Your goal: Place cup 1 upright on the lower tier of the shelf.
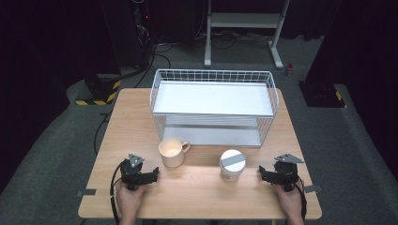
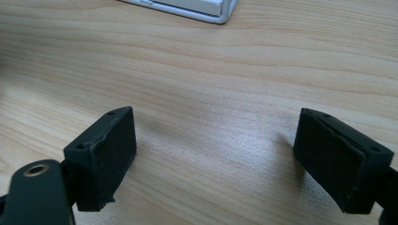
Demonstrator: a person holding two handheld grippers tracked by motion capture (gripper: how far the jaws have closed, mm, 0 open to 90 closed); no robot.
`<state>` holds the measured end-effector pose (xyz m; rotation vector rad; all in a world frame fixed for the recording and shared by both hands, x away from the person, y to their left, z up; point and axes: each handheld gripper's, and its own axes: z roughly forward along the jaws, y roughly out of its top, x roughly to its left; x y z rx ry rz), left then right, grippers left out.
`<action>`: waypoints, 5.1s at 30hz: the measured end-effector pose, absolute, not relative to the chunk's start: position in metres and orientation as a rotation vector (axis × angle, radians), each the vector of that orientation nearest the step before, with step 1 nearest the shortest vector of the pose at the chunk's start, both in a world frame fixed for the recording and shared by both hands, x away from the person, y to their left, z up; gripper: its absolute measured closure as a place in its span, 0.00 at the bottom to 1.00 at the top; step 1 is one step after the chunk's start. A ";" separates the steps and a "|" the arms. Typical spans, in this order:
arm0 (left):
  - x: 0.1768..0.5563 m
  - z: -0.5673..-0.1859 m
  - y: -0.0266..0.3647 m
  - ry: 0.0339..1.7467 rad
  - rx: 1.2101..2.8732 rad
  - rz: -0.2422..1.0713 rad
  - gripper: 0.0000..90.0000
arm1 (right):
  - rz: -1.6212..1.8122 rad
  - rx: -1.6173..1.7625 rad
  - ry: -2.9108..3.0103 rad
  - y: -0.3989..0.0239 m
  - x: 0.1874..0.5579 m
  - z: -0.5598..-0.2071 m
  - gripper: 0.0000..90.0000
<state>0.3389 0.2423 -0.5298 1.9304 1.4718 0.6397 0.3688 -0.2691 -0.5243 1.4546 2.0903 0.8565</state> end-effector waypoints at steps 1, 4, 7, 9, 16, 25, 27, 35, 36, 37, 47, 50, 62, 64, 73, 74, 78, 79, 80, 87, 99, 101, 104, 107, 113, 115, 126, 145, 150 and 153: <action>0.339 -0.530 0.242 1.472 1.930 0.640 0.09 | 0.857 1.455 2.090 -0.269 0.369 -0.524 0.15; 0.339 -0.530 0.242 1.472 1.931 0.640 0.09 | 0.856 1.454 2.090 -0.269 0.369 -0.524 0.15; 0.339 -0.530 0.242 1.472 1.931 0.640 0.09 | 0.856 1.454 2.091 -0.269 0.369 -0.524 0.15; 0.339 -0.530 0.242 1.472 1.929 0.640 0.09 | 0.856 1.454 2.090 -0.269 0.369 -0.524 0.15; 0.339 -0.530 0.242 1.472 1.929 0.640 0.09 | 0.855 1.447 2.092 -0.269 0.369 -0.524 0.15; 0.339 -0.530 0.242 1.473 1.930 0.642 0.09 | 0.853 1.448 2.094 -0.270 0.369 -0.524 0.15; 0.339 -0.530 0.242 1.475 1.928 0.641 0.09 | 0.858 1.448 2.097 -0.270 0.369 -0.524 0.15; 0.339 -0.530 0.242 1.475 1.929 0.641 0.09 | 0.872 1.443 2.095 -0.273 0.366 -0.524 0.20; 0.339 -0.530 0.242 1.474 1.929 0.641 0.09 | 0.872 1.443 2.095 -0.273 0.366 -0.524 0.20; 0.339 -0.530 0.242 1.474 1.929 0.641 0.09 | 0.876 1.454 2.088 -0.275 0.365 -0.523 0.20; 0.339 -0.530 0.242 1.474 1.928 0.641 0.09 | 0.937 1.420 2.070 -0.276 0.354 -0.520 0.22; 0.339 -0.530 0.242 1.474 1.928 0.641 0.09 | 0.954 1.404 2.066 -0.275 0.352 -0.519 0.23; 0.339 -0.530 0.242 1.477 1.926 0.640 0.10 | 1.024 1.332 2.110 -0.261 0.338 -0.516 0.26; 0.339 -0.530 0.242 1.478 1.924 0.642 0.10 | 1.032 1.327 2.120 -0.259 0.336 -0.517 0.26; 0.339 -0.530 0.243 1.481 1.923 0.641 0.11 | 1.038 1.283 2.142 -0.252 0.330 -0.514 0.26; 0.339 -0.529 0.243 1.481 1.923 0.641 0.11 | 1.043 1.273 2.144 -0.251 0.330 -0.514 0.26; 0.338 -0.529 0.243 1.483 1.918 0.649 0.13 | 1.056 1.277 2.147 -0.248 0.327 -0.513 0.25; 0.338 -0.529 0.243 1.486 1.915 0.648 0.13 | 1.059 1.272 2.147 -0.248 0.326 -0.513 0.25; 0.338 -0.529 0.243 1.487 1.914 0.649 0.13 | 1.063 1.268 2.150 -0.247 0.326 -0.513 0.25; 0.338 -0.529 0.243 1.487 1.914 0.649 0.14 | 1.080 1.239 2.169 -0.241 0.318 -0.510 0.25; 0.338 -0.529 0.243 1.487 1.914 0.649 0.14 | 1.130 1.173 2.213 -0.225 0.307 -0.508 0.24; 0.338 -0.529 0.243 1.487 1.914 0.649 0.14 | 1.133 1.161 2.220 -0.224 0.307 -0.508 0.24; 0.338 -0.529 0.243 1.488 1.913 0.649 0.14 | 1.137 1.141 2.238 -0.218 0.305 -0.509 0.23; 0.338 -0.529 0.243 1.489 1.911 0.651 0.14 | 1.141 1.126 2.257 -0.212 0.306 -0.511 0.22; 0.338 -0.529 0.243 1.489 1.911 0.651 0.14 | 1.165 1.109 2.276 -0.201 0.306 -0.511 0.21; 0.338 -0.529 0.243 1.489 1.911 0.651 0.14 | 1.170 1.098 2.285 -0.195 0.308 -0.511 0.21; 0.338 -0.529 0.243 1.489 1.910 0.652 0.14 | 1.181 1.096 2.283 -0.182 0.316 -0.511 0.17; 0.338 -0.529 0.243 1.489 1.910 0.652 0.14 | 1.193 1.092 2.252 -0.165 0.333 -0.510 0.16; 0.338 -0.529 0.243 1.489 1.910 0.652 0.14 | 1.198 1.093 2.250 -0.163 0.335 -0.510 0.16; 0.338 -0.529 0.243 1.489 1.910 0.652 0.14 | 1.202 1.090 2.245 -0.161 0.337 -0.510 0.16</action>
